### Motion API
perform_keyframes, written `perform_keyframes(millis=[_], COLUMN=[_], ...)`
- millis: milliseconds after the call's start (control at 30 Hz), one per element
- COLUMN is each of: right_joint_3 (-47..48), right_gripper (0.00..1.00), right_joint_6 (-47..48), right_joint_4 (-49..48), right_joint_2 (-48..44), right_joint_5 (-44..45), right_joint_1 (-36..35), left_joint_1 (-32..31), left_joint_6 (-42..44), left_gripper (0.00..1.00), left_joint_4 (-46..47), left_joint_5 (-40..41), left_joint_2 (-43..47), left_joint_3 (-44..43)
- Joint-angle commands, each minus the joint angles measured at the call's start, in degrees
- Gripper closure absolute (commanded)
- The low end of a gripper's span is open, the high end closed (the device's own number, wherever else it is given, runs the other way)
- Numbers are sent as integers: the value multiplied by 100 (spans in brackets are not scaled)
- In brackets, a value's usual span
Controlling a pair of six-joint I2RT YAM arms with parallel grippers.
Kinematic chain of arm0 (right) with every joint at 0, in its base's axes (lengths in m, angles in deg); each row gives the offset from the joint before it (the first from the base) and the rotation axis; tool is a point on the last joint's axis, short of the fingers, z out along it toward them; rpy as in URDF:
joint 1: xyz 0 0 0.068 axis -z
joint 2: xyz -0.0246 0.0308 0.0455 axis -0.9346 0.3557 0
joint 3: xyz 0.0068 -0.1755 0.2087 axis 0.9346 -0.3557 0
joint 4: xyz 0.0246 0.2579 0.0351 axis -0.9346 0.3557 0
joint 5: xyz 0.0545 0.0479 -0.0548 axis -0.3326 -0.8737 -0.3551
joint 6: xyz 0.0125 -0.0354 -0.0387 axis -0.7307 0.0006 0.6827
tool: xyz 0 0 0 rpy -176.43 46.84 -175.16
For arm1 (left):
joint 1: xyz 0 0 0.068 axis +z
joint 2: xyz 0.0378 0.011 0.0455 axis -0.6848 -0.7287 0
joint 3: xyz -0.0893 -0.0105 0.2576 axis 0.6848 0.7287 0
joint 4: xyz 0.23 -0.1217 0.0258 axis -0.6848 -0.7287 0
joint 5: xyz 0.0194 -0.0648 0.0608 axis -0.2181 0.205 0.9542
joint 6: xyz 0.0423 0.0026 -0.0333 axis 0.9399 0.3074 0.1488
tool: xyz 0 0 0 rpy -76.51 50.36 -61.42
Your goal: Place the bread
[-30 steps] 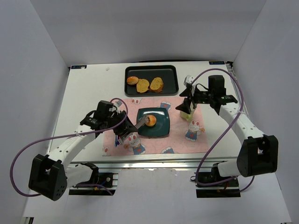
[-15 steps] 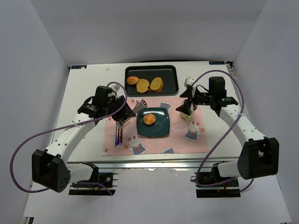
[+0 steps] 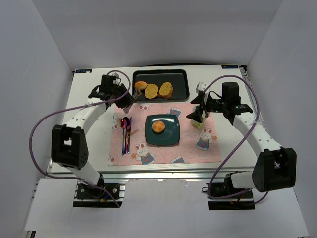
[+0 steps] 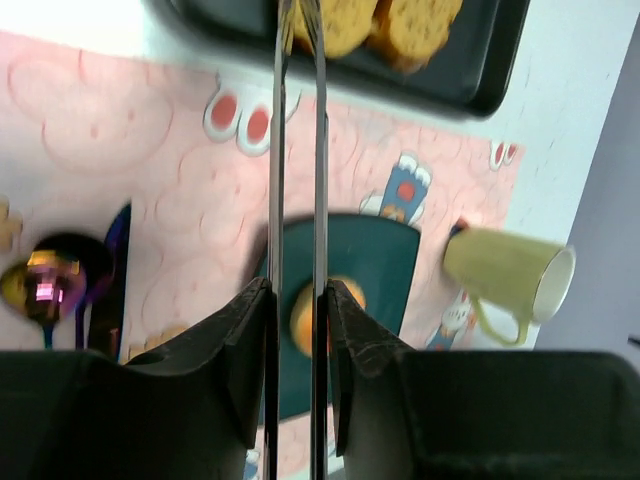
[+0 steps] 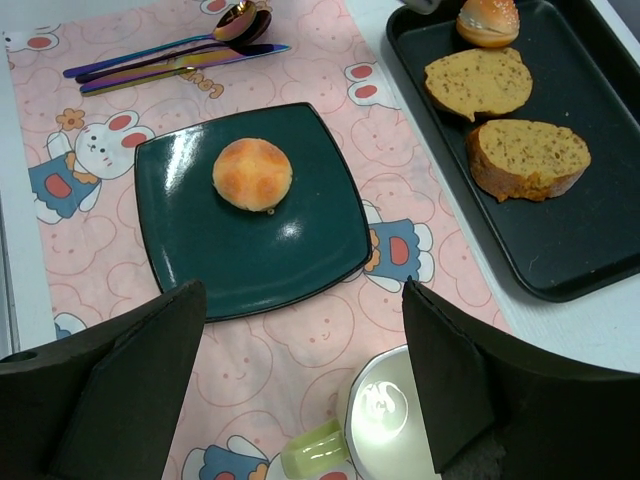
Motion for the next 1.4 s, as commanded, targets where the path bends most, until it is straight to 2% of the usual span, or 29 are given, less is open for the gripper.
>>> perform_keyframes(millis=[0,300,1067,1367], right_joint_3=[-102,-164,3,-6], right_gripper=[16,16,16,16], right_joint_6=[42,-11,-38,-55], right_joint_4=[-192,-315,-271,-263], right_joint_2=[-187,-204,-29,6], right_joint_5=[-160,-108,-134,-125], right_joint_1=[28,37,63,72], left_joint_1=[23,41,32,40], left_joint_6=[109,197,865,813], left_gripper=[62,56,51,49], left_joint_4=[425,390,-313,-103], left_joint_5=[-42,-332,-411,-639], left_joint_2=[-320,-998,-1402,-1482], left_joint_3=[-712,-1101,-1461,-1400])
